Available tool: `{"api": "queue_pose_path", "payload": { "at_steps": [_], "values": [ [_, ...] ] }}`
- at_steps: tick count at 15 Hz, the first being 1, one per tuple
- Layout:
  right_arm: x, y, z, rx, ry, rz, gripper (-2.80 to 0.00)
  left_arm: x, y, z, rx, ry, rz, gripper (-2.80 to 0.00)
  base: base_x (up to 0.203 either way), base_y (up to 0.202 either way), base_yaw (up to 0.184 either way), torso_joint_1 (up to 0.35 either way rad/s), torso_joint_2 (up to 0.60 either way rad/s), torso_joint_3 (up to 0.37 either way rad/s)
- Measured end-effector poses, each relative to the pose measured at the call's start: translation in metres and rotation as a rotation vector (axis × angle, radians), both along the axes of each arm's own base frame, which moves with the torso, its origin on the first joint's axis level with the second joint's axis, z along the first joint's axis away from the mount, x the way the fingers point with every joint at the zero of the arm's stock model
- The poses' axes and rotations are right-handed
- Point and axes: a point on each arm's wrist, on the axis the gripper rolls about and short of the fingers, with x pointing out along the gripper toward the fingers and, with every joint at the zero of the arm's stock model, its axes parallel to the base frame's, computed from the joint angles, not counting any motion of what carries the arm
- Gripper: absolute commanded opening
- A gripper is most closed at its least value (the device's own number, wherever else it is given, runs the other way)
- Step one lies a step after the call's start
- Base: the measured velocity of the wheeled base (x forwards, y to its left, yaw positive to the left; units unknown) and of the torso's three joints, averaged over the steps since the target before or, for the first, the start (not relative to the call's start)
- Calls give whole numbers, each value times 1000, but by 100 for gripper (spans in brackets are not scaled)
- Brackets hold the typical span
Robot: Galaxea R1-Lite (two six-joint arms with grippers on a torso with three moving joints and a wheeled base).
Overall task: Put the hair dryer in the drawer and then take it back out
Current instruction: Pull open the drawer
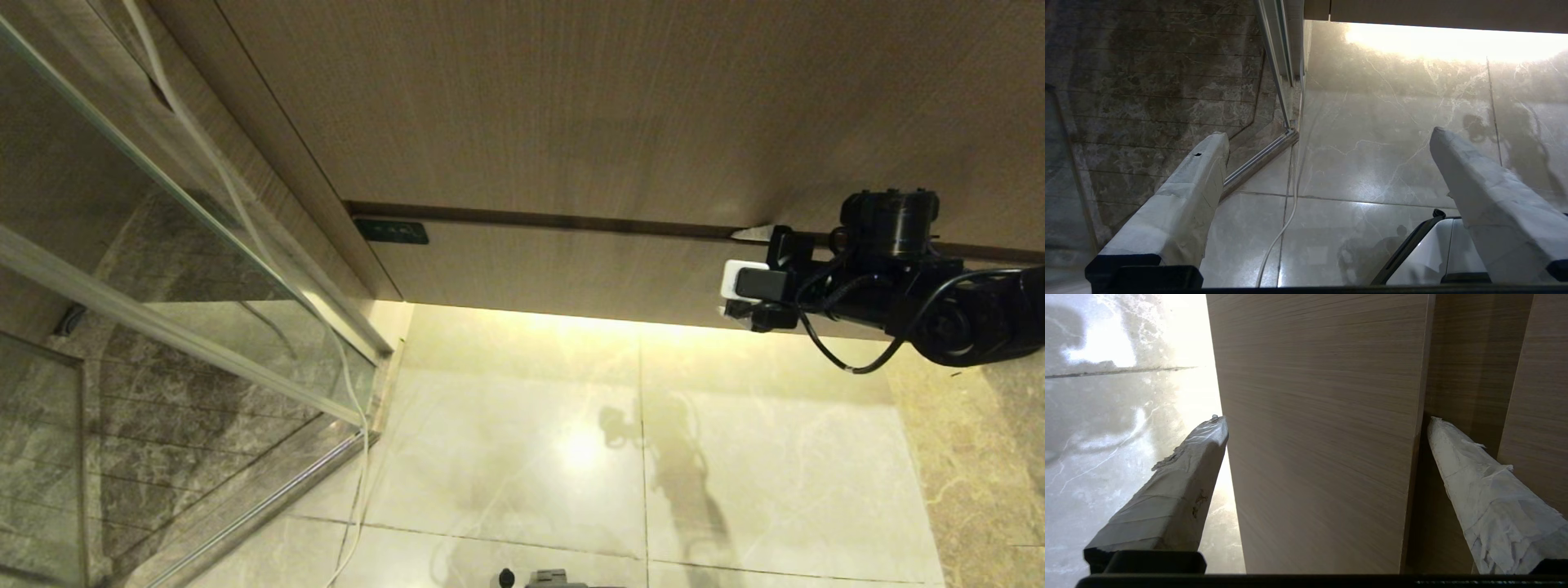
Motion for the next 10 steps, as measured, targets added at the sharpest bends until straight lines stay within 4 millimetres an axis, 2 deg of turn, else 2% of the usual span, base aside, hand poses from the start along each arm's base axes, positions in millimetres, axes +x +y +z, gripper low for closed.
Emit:
{"api": "queue_pose_path", "payload": {
  "at_steps": [10],
  "values": [
    [8, 1, -14, 10, 24, -3, 0, 0, 0, 0, 0, 0, 0, 0, 0, 0, 0, 0, 0, 0]
  ]
}}
